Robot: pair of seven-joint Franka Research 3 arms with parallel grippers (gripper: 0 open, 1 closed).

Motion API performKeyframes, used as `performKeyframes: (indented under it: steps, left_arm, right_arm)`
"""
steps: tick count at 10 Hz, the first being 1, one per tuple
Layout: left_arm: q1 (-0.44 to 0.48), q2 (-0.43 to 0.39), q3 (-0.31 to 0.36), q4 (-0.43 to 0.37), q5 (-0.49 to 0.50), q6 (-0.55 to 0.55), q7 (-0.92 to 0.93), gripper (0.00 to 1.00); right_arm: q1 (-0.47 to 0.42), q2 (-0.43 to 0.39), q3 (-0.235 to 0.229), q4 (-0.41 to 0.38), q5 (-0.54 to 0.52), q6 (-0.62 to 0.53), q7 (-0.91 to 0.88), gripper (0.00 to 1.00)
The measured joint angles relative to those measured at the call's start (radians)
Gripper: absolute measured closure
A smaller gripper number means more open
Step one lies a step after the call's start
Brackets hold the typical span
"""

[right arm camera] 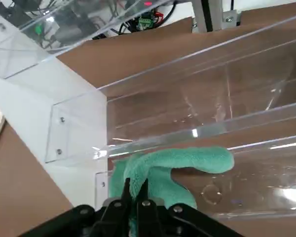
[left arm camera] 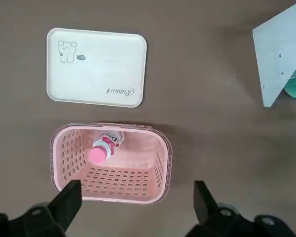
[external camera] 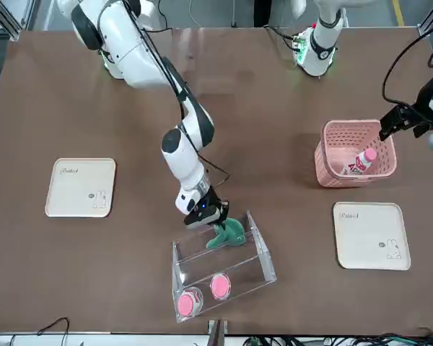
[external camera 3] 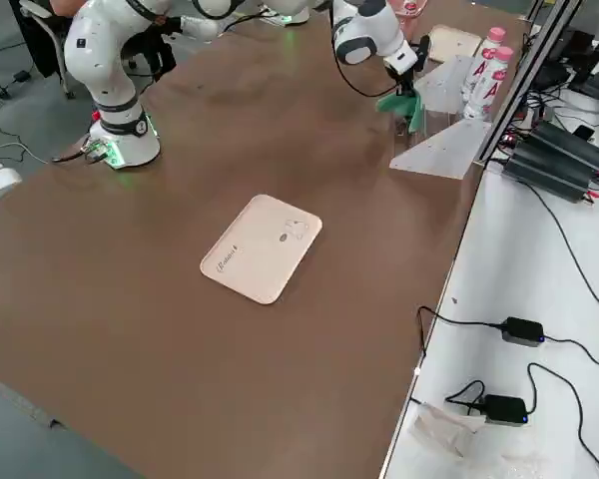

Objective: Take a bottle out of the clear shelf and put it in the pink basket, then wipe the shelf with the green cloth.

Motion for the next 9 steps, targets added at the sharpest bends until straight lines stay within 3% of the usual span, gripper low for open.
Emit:
performKeyframes:
  steps: [4,9]
  left_arm:
    - [0.0,0.0,0.0,0.0,0.0,0.003,0.0,0.0]
    - [0.0,0.0,0.0,0.0,0.0,0.004,0.0,0.0]
  right_arm:
    - [-0.001,0.005,-0.005,0.0,-0.023,0.0,-0.006,0.95]
    - [-0.091,0.023,-0.011,-0.005,-0.083,-0.007,-0.176,0.95]
